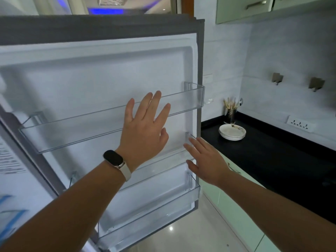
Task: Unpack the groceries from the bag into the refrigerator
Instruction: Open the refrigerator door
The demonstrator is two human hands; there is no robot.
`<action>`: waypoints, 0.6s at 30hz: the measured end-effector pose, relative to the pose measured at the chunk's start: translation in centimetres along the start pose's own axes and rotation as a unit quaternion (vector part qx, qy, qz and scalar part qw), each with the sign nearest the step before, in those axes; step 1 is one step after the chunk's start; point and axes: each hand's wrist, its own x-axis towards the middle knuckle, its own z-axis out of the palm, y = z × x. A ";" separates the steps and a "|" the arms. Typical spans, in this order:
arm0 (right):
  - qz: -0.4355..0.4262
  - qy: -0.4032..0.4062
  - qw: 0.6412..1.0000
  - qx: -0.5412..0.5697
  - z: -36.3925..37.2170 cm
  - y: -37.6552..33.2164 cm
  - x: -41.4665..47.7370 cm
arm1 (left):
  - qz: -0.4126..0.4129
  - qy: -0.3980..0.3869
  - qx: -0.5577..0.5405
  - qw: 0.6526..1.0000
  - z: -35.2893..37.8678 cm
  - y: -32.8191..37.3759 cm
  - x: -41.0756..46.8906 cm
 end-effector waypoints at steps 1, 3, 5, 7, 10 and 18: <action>0.003 -0.006 1.000 -0.004 -0.2 0.1 0.1 | 0.001 -0.006 -0.003 1.000 0.1 -0.1 0.0; 0.006 -0.012 1.000 -0.008 -0.6 0.0 0.1 | 0.005 -0.017 -0.010 1.000 0.2 -0.2 0.1; 0.010 -0.026 1.000 -0.005 -1.0 0.0 0.1 | 0.009 -0.030 -0.019 0.999 0.3 -0.4 0.1; 0.013 -0.041 0.999 -0.014 -1.4 -0.1 -0.1 | 0.010 -0.037 -0.034 0.999 0.3 -0.6 0.1; 0.018 -0.059 0.997 -0.046 -2.2 -0.5 -0.8 | 0.016 -0.041 -0.061 0.997 0.4 -0.9 0.1; 0.105 -0.128 0.983 -0.079 -5.2 -2.1 -4.6 | 0.102 -0.062 -0.198 0.973 1.8 1.2 -2.9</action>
